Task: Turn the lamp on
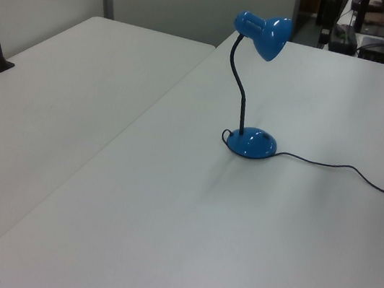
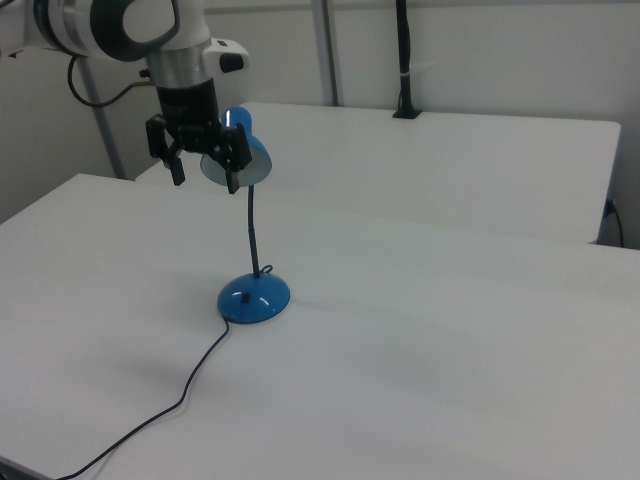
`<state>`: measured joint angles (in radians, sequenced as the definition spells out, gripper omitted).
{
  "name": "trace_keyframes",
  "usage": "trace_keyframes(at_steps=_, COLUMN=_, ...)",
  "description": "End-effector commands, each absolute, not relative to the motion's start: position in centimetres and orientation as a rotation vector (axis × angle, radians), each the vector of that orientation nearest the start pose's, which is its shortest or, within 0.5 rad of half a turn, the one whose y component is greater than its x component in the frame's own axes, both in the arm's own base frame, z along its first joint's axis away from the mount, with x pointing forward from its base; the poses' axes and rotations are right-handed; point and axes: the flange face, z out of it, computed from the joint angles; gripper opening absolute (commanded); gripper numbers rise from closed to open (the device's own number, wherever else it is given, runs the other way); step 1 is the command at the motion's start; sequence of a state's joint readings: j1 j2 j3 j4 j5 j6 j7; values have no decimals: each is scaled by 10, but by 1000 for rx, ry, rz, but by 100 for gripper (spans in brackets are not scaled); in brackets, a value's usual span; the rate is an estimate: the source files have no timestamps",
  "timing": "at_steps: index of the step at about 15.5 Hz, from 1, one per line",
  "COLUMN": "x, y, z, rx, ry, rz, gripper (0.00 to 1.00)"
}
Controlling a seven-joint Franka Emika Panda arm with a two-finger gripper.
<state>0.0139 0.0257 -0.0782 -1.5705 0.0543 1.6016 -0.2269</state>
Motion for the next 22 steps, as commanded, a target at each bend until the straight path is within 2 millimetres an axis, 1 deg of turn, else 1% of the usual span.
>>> trace_keyframes(at_steps=1, x=559, y=-20, z=617, rx=-3097, ry=-233, rz=-2, gripper=100)
trace_keyframes(at_steps=9, x=558, y=-20, z=617, rx=-3095, ry=-230, rz=3, gripper=100)
trace_keyframes(at_steps=12, x=558, y=-24, z=617, rx=-3093, ry=-218, rz=2, gripper=100)
trace_keyframes(at_steps=14, x=556, y=-28, z=616, rx=-3089, ry=-248, rz=10, gripper=100)
trace_keyframes(at_steps=15, x=556, y=-29, z=615, rx=-3089, ry=-320, rz=20, gripper=100)
trace_keyframes(at_steps=17, x=551, y=-30, z=604, rx=-3041, ry=-593, rz=83, gripper=100)
trace_keyframes(at_steps=18, x=547, y=-34, z=600, rx=-3026, ry=-708, rz=132, gripper=100)
trace_keyframes(at_steps=19, x=545, y=-40, z=599, rx=-3039, ry=-775, rz=172, gripper=100)
trace_keyframes(at_steps=20, x=544, y=-42, z=590, rx=-3046, ry=-790, rz=215, gripper=100)
trace_keyframes(at_steps=21, x=542, y=-43, z=571, rx=-3037, ry=-789, rz=257, gripper=97)
trace_keyframes(at_steps=22, x=542, y=-48, z=558, rx=-3034, ry=-788, rz=264, gripper=88)
